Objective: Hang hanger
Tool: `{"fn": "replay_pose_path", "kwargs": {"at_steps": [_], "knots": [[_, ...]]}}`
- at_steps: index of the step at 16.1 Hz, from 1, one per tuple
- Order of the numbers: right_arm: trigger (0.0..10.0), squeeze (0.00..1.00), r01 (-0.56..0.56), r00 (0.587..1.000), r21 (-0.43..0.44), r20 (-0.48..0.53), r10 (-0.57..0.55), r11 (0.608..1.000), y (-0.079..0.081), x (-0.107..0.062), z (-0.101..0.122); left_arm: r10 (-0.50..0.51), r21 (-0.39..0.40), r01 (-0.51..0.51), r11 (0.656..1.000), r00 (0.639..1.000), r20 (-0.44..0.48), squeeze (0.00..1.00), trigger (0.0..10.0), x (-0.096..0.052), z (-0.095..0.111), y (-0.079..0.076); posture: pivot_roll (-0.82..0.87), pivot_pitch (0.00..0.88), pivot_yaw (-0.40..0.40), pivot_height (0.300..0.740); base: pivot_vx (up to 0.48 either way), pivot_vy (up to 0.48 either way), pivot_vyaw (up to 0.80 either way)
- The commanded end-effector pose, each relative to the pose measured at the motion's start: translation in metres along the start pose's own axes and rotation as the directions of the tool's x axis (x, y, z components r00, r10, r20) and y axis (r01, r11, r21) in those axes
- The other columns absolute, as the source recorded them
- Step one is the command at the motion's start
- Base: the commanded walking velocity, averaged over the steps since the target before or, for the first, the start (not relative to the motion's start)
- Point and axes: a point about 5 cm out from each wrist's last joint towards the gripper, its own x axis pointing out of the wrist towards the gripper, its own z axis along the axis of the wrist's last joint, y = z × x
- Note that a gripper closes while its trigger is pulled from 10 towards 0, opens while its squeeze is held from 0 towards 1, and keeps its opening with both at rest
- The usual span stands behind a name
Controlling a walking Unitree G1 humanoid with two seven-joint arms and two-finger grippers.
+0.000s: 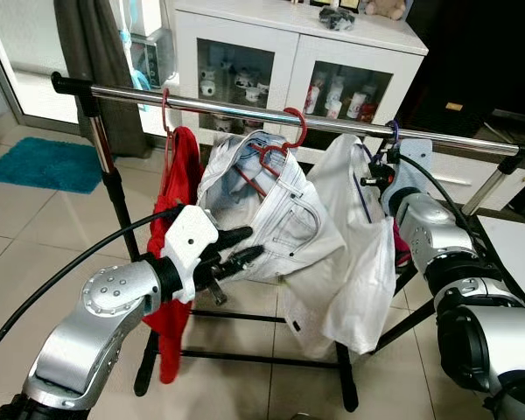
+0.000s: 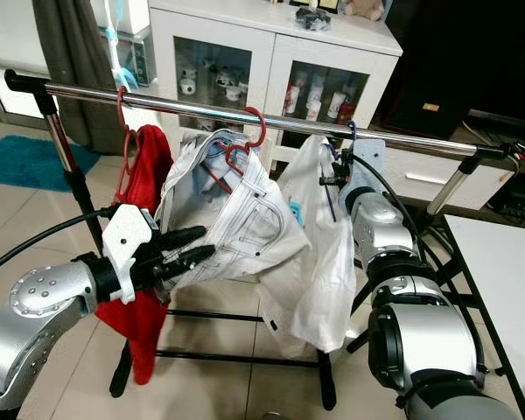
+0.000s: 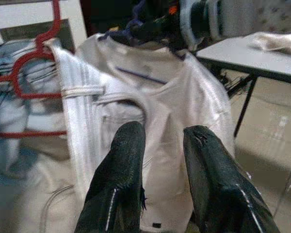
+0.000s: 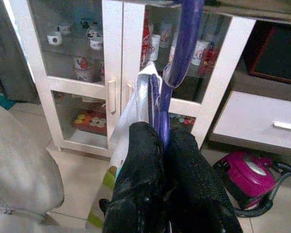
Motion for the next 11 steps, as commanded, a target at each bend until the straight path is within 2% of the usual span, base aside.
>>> {"fn": "replay_pose_path", "kwargs": {"at_steps": [1,2,8,9,11], "knots": [[10.0,0.00,0.007,1.000,0.025,-0.027,-0.006,1.000,-0.005,-0.002,-0.008,-0.045,-0.014,0.046,0.999,0.999,0.018,0.00,10.0,0.001,0.003,-0.007,0.01,0.000,-0.103,0.740,0.000,0.000,0.00],[10.0,1.00,-0.012,1.000,0.042,-0.006,0.012,0.999,-0.004,-0.002,-0.008,-0.043,-0.014,0.044,0.999,0.999,0.026,0.00,10.0,0.002,0.005,-0.007,0.00,0.000,-0.101,0.740,0.000,0.000,0.00],[10.0,1.00,-0.148,0.972,0.103,0.201,0.126,0.984,-0.002,-0.009,0.006,0.014,-0.010,-0.013,1.000,0.998,0.061,0.00,10.0,0.002,0.009,0.000,0.00,0.000,-0.107,0.740,0.000,0.000,0.00],[10.0,1.00,-0.150,0.968,0.094,0.215,0.128,0.984,-0.002,-0.010,0.007,0.015,-0.011,-0.014,1.000,0.998,0.063,0.00,10.0,0.002,0.009,0.000,0.00,0.000,-0.110,0.740,0.000,0.000,0.00],[10.0,1.00,-0.210,0.937,0.067,0.300,0.181,0.976,-0.001,-0.019,0.012,0.056,-0.018,-0.055,0.998,0.996,0.068,0.00,10.0,0.001,0.008,0.000,0.00,0.000,-0.111,0.740,0.000,0.000,0.00]]}}
